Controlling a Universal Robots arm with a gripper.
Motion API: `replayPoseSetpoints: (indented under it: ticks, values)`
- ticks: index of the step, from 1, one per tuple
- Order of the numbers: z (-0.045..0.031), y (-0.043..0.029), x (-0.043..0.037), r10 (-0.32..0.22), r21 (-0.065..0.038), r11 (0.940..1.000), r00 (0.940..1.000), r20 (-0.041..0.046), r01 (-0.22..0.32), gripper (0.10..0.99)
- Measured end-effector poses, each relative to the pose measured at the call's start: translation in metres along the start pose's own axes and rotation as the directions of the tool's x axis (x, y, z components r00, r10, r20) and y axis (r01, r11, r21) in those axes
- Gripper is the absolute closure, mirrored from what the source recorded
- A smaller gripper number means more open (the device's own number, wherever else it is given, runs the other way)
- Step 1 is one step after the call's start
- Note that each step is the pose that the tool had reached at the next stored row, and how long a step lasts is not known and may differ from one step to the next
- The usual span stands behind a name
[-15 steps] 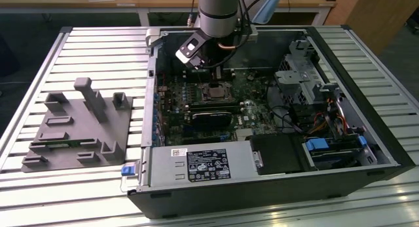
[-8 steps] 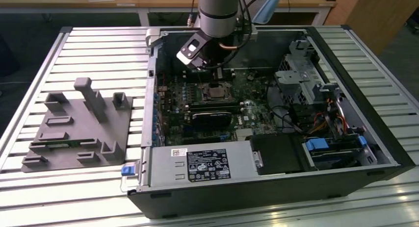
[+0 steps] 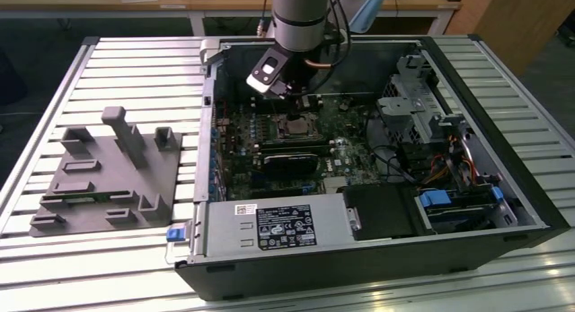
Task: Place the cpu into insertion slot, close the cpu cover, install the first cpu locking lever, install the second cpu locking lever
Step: 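Close the cpu cover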
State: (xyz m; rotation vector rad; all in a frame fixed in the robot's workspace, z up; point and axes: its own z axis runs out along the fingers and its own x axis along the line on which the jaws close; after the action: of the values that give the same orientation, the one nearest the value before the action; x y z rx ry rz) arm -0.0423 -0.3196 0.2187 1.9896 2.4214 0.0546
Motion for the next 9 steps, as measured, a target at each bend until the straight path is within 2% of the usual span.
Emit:
replayPoseSetpoints:
  ticks: [4,9]
  values:
    - [0.0001,0.0,0.0,-0.073,0.001,0.9973,0.9973,-0.0023,0.073,0.98]
    - [0.0002,0.0,0.0,-0.163,0.002,0.9867,0.9867,-0.0053,0.163,0.98]
